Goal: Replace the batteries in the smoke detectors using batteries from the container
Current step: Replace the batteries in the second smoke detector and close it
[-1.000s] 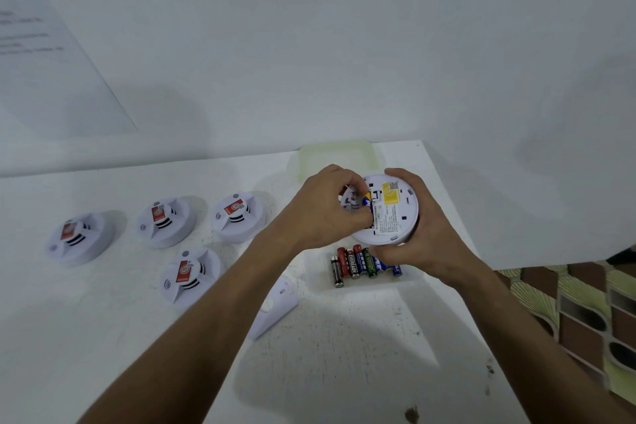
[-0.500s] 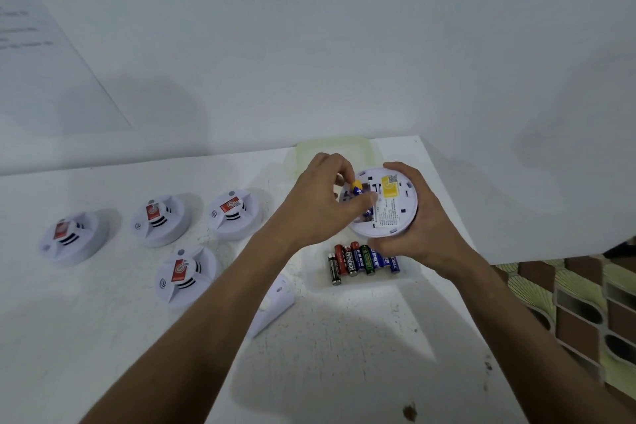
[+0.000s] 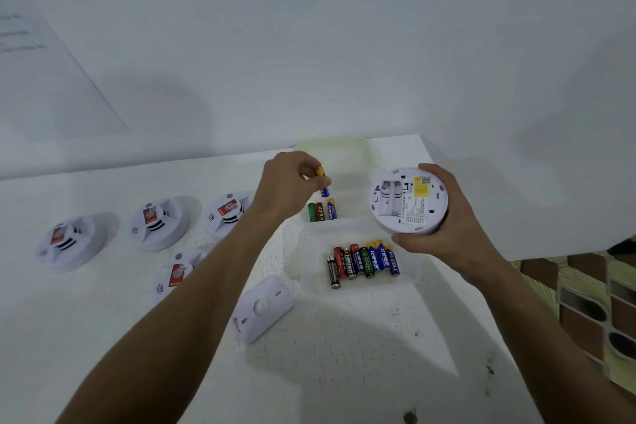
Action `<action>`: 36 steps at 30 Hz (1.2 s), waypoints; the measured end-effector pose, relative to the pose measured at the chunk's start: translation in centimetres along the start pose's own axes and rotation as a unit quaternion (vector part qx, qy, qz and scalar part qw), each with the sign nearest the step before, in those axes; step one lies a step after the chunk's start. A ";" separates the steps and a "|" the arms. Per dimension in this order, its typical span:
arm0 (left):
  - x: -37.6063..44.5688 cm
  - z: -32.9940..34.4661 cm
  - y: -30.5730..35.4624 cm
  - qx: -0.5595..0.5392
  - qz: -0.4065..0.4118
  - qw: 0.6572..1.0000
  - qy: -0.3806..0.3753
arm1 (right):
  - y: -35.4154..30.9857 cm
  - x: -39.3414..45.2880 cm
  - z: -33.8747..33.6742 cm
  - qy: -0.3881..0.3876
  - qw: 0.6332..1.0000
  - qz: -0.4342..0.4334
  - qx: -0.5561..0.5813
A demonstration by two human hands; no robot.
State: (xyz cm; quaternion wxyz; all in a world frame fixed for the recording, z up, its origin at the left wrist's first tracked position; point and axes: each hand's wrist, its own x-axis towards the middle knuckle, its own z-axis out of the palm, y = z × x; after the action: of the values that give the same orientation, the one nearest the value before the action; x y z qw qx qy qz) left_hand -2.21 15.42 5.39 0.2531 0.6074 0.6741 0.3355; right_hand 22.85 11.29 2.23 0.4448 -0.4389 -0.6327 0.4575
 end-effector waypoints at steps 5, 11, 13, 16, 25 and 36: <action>1.4 2.2 -1.0 0.209 -0.002 0.976 -0.059 | 0.5 -0.2 -0.3 -0.006 1.000 0.004 -0.006; 1.2 2.8 -2.1 0.266 -0.030 0.961 -0.071 | 0.9 -0.2 -0.4 -0.012 1.000 0.004 -0.015; 1.6 2.7 -2.2 0.259 -0.046 0.960 -0.100 | 1.0 0.0 -0.3 -0.014 1.000 0.003 -0.025; 1.9 2.8 -2.3 0.257 -0.060 0.957 -0.119 | 1.1 0.1 -0.1 -0.021 0.999 0.006 -0.031; -1.4 2.0 -1.1 0.166 -0.031 0.985 -0.041 | 0.9 -0.9 -0.3 -0.017 1.000 0.003 -0.024; -9.8 2.9 -2.6 0.131 -0.094 0.984 -0.070 | 1.4 -4.1 -0.1 -0.023 1.000 0.005 0.000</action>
State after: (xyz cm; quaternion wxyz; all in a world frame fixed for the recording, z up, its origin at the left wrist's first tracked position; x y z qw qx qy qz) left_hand -0.43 6.08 0.91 0.2482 0.5917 0.7467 0.1753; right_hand 24.05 7.65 0.21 0.4275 -0.4314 -0.6408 0.4696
